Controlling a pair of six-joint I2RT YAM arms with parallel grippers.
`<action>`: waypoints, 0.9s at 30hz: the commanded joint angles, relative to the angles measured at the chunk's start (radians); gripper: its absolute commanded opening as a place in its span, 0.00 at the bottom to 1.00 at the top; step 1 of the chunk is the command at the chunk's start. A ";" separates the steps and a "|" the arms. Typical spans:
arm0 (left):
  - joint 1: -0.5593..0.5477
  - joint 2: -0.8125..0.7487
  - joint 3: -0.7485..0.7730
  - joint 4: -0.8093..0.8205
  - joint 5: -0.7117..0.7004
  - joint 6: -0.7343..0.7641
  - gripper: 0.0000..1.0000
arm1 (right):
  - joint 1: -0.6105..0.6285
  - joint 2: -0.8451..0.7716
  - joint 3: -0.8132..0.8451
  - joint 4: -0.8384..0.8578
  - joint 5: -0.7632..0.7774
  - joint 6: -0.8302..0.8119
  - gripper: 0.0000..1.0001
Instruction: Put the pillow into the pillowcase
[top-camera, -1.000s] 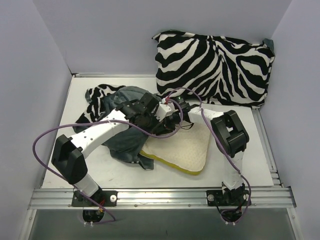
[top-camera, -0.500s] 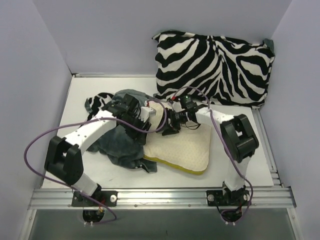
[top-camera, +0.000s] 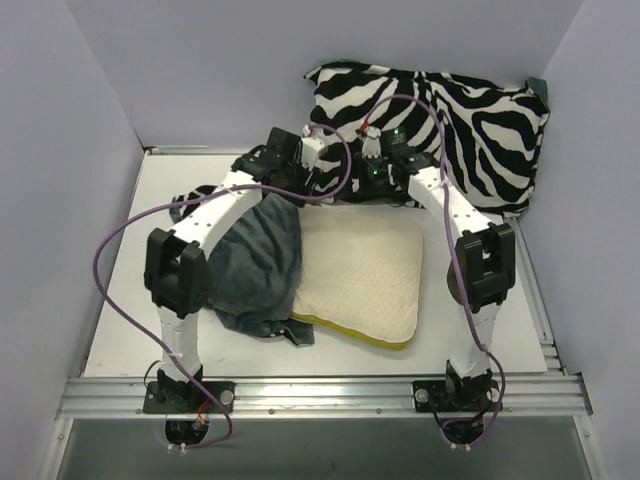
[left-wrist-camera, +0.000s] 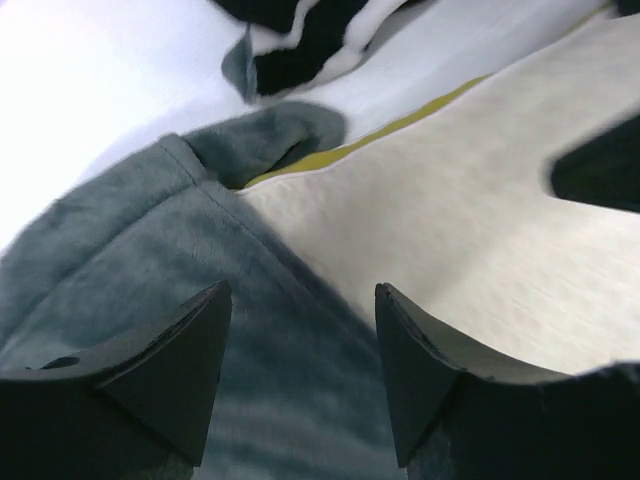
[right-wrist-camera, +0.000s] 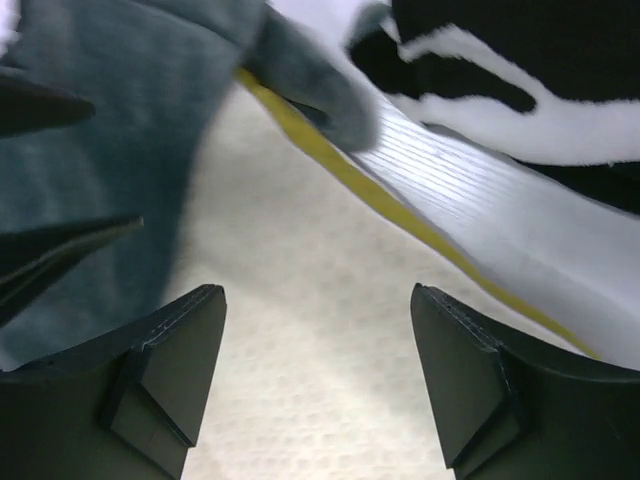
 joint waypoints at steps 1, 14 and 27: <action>0.028 0.147 0.103 0.047 -0.127 -0.032 0.67 | 0.006 0.078 0.014 -0.115 0.124 -0.085 0.76; 0.073 0.329 0.252 0.041 -0.062 -0.080 0.18 | 0.002 0.141 -0.116 -0.133 0.011 -0.062 0.16; -0.077 0.179 0.118 0.243 0.611 -0.348 0.00 | -0.023 0.089 -0.135 0.080 -0.269 0.206 0.00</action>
